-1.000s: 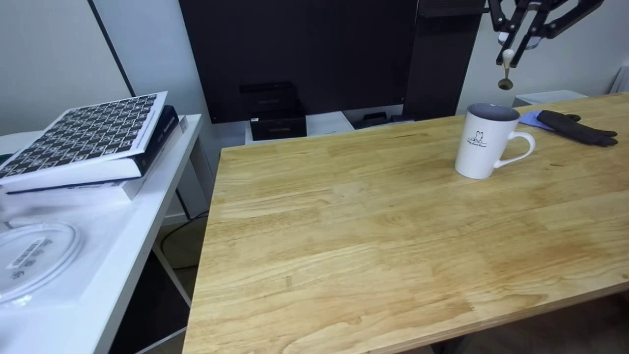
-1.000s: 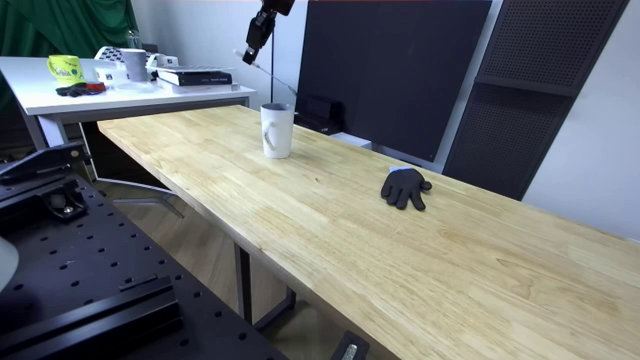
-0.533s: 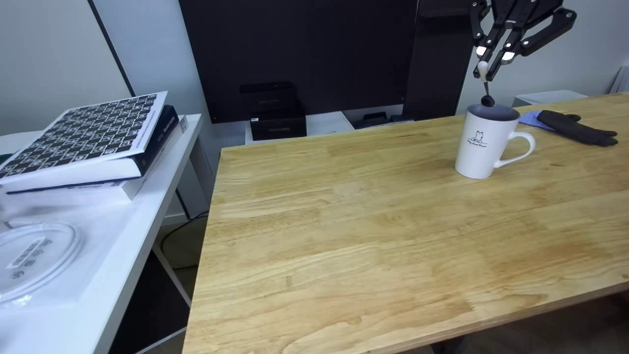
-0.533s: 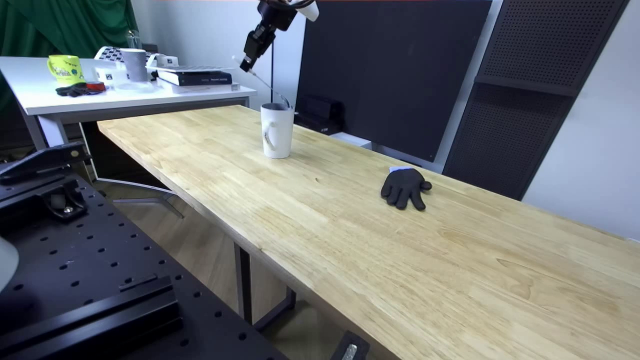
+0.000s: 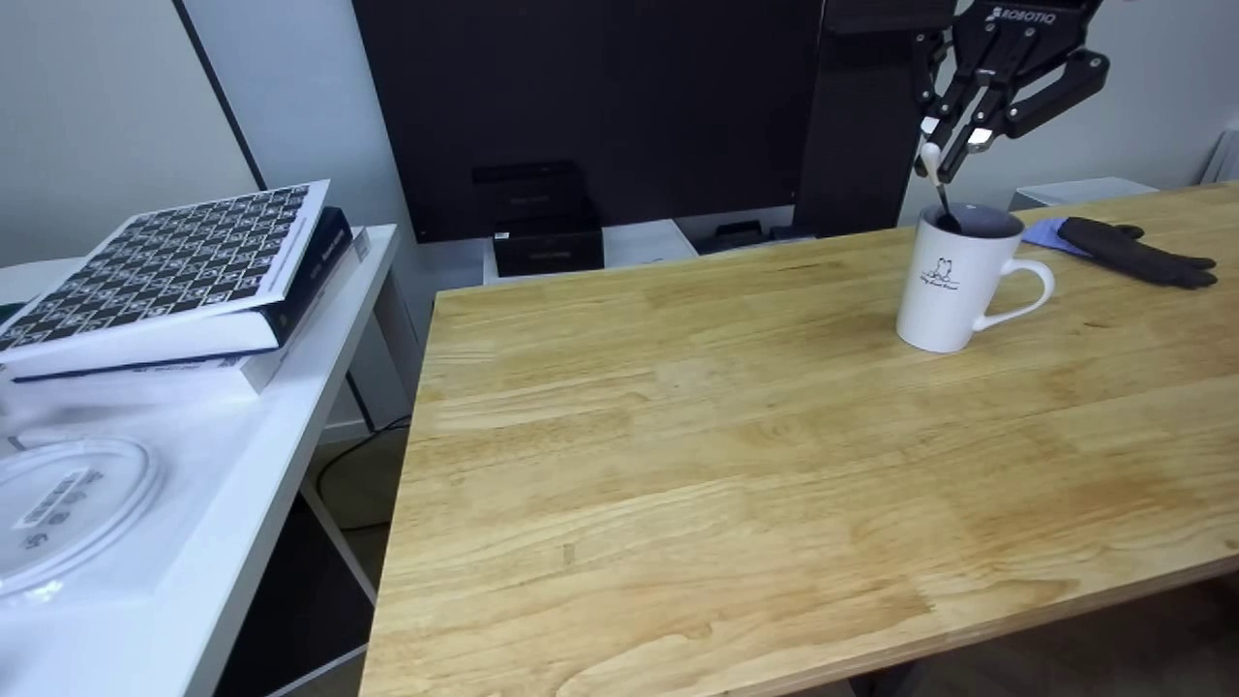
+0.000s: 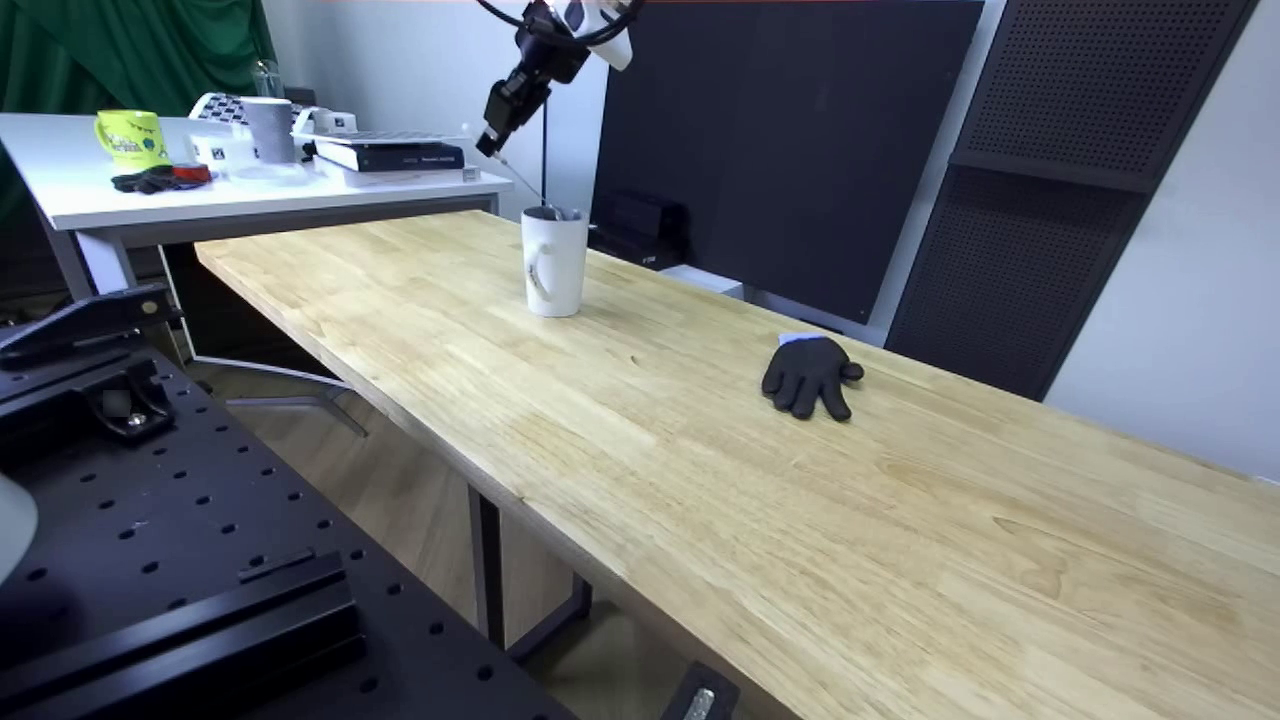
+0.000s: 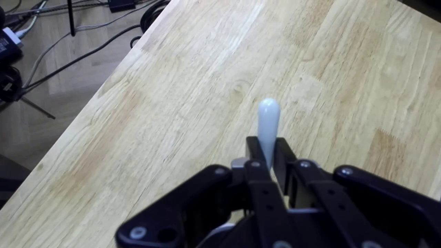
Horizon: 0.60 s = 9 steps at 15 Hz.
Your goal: Put the spoon in the mug
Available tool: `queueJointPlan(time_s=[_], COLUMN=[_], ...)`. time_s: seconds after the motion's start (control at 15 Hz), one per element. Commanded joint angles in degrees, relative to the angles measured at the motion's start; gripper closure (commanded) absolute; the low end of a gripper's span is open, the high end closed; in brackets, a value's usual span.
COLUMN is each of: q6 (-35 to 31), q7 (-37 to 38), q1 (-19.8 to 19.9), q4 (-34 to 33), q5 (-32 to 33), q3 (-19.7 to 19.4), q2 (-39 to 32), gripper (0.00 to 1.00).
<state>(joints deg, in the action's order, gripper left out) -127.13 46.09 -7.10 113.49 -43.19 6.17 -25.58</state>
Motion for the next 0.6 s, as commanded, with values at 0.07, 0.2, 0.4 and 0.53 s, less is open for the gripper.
queueJointPlan(time_s=[0.07,0.2,0.4,0.53], q6=[0.5,0.5,0.5,0.4], q7=[-1.8,-2.4,-1.8,-1.3], q1=[1.2,1.3,0.6,-0.2], q4=[-1.0,-0.9,-1.0,-1.0], q5=[-4.6,-5.6,-4.7,-2.7], q3=[-0.4,-0.8,-1.6,-2.0], q2=[-2.0,-2.7,-3.2,-2.6], gripper=[0.97,0.97,0.61,0.54])
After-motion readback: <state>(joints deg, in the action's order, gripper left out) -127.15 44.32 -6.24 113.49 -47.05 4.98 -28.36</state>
